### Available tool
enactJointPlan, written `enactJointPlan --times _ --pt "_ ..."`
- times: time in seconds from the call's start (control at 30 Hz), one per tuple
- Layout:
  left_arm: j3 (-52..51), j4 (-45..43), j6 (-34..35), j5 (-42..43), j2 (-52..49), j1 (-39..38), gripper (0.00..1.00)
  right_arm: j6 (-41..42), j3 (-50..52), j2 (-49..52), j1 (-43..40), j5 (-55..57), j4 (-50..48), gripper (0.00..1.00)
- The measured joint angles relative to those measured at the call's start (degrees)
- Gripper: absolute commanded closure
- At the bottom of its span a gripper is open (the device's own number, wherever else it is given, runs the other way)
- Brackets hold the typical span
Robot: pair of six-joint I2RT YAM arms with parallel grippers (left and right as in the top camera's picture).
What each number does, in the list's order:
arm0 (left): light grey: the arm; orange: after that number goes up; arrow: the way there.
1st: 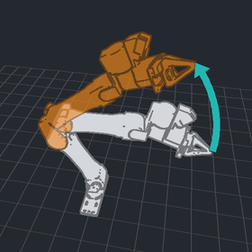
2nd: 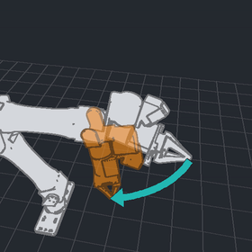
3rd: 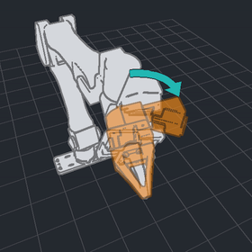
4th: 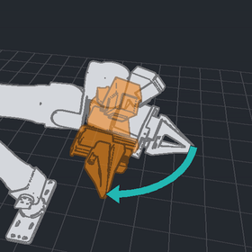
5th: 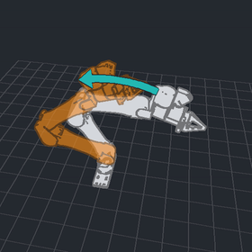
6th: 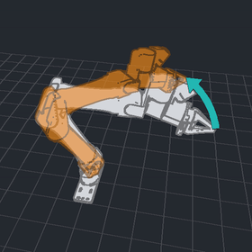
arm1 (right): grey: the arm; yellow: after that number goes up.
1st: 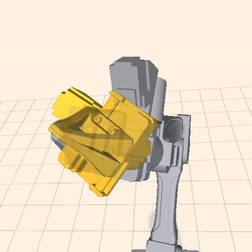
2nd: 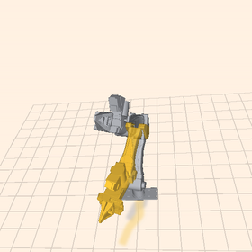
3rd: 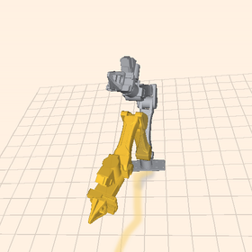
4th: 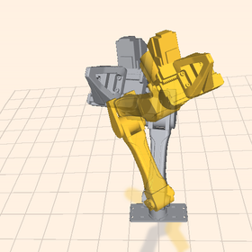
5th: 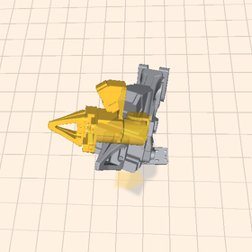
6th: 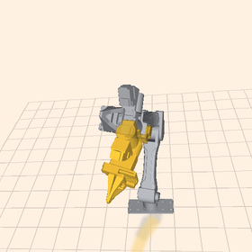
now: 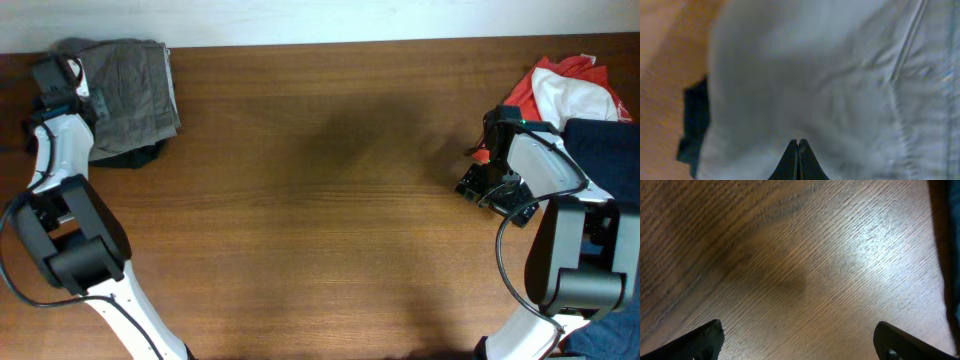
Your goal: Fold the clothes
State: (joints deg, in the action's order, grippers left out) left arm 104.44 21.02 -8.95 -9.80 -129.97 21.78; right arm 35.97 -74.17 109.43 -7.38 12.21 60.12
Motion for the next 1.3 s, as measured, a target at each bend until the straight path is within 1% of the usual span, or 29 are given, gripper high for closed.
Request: enactJointPlan --times 0.1,0.13,0.2,0.3,0.33,0.4,0.43,0.47,0.5,0.53,0.63,0.7,0.73,0.8,0.83,0.87,0.9,0.93,0.97,1.0,1.07,1.1,1.13,1.2,1.23,1.27,1.3 --pt "0.0 3.5 0.0 0.0 -2.7 1.9 0.99 0.0 0.0 0.0 0.0 0.0 0.0 0.01" --pt "0.0 4.2 0.0 0.0 -4.2 3.8 0.99 0.0 0.0 0.0 0.0 0.0 0.0 0.01" --pt "0.0 3.8 0.0 0.0 -5.0 6.3 0.99 0.0 0.0 0.0 0.0 0.0 0.0 0.01" --pt "0.6 3.9 0.6 -0.5 -4.8 7.6 0.99 0.0 0.0 0.0 0.0 0.0 0.0 0.01" --pt "0.6 4.3 2.8 -1.0 -3.7 7.3 0.96 0.0 0.0 0.0 0.0 0.0 0.0 0.01" --pt "1.0 5.2 5.4 0.0 0.7 6.2 0.94 0.0 0.0 0.0 0.0 0.0 0.0 0.01" --pt "1.4 6.3 6.3 2.3 3.3 5.3 0.94 0.0 0.0 0.0 0.0 0.0 0.0 0.01" --pt "2.1 7.6 7.0 6.5 5.7 3.8 0.95 0.0 0.0 0.0 0.0 0.0 0.0 0.01" --pt "2.4 9.3 8.3 10.4 6.4 2.5 0.91 0.0 0.0 0.0 0.0 0.0 0.0 0.01" --pt "2.3 10.7 9.6 13.6 6.4 1.3 0.84 0.0 0.0 0.0 0.0 0.0 0.0 0.01" --pt "-0.2 13.9 11.8 19.3 4.6 -3.3 0.84 0.0 0.0 0.0 0.0 0.0 0.0 0.01" --pt "-1.9 14.8 11.9 20.2 1.9 -4.9 0.84 0.0 0.0 0.0 0.0 0.0 0.0 0.01" --pt "-2.3 15.8 12.0 20.4 0.0 -5.2 0.82 0.0 0.0 0.0 0.0 0.0 0.0 0.01" --pt "-2.2 17.7 12.1 20.3 -0.3 -5.3 0.82 0.0 0.0 0.0 0.0 0.0 0.0 0.01" --pt "-2.2 19.5 12.0 20.3 -0.3 -5.3 0.78 0.0 0.0 0.0 0.0 0.0 0.0 0.01" --pt "-2.2 21.0 12.1 20.3 -0.3 -5.3 0.71 0.0 0.0 0.0 0.0 0.0 0.0 0.01" --pt "-2.3 22.8 12.2 20.3 0.1 -5.3 0.58 0.0 0.0 0.0 0.0 0.0 0.0 0.01" --pt "-2.4 23.6 12.4 20.3 0.8 -5.3 0.44 0.0 0.0 0.0 0.0 0.0 0.0 0.01" --pt "-3.0 25.1 12.6 20.2 2.9 -5.3 0.13 0.0 0.0 0.0 0.0 0.0 0.0 0.01" --pt "-3.3 26.3 12.9 20.0 6.0 -5.3 0.01 0.0 0.0 0.0 0.0 0.0 0.0 0.01" --pt "-3.4 30.4 13.1 22.1 18.1 -5.3 0.01 0.0 0.0 0.0 0.0 0.0 -0.1 0.01" --pt "-3.3 32.4 13.1 23.1 22.2 -5.3 0.01 0.0 0.0 0.0 0.0 0.0 -0.1 0.01" --pt "-3.0 39.2 13.1 24.6 28.3 -5.3 0.01 0.0 0.0 0.0 0.0 0.0 -0.1 0.01" --pt "-2.8 51.4 13.0 25.9 34.2 -5.3 0.01 0.0 -0.1 -0.1 0.0 0.0 -0.1 0.01" --pt "-3.1 53.5 13.0 26.1 34.6 -5.4 0.01 0.0 -0.1 -0.1 0.0 0.0 -0.2 0.01" --pt "-5.6 54.1 13.0 26.1 35.6 -5.9 0.01 0.0 -0.1 -0.1 0.0 0.0 -0.1 0.01" --pt "-9.7 52.4 13.0 26.1 37.9 -6.9 0.01 0.0 -0.1 -0.1 0.0 0.0 0.0 0.01"
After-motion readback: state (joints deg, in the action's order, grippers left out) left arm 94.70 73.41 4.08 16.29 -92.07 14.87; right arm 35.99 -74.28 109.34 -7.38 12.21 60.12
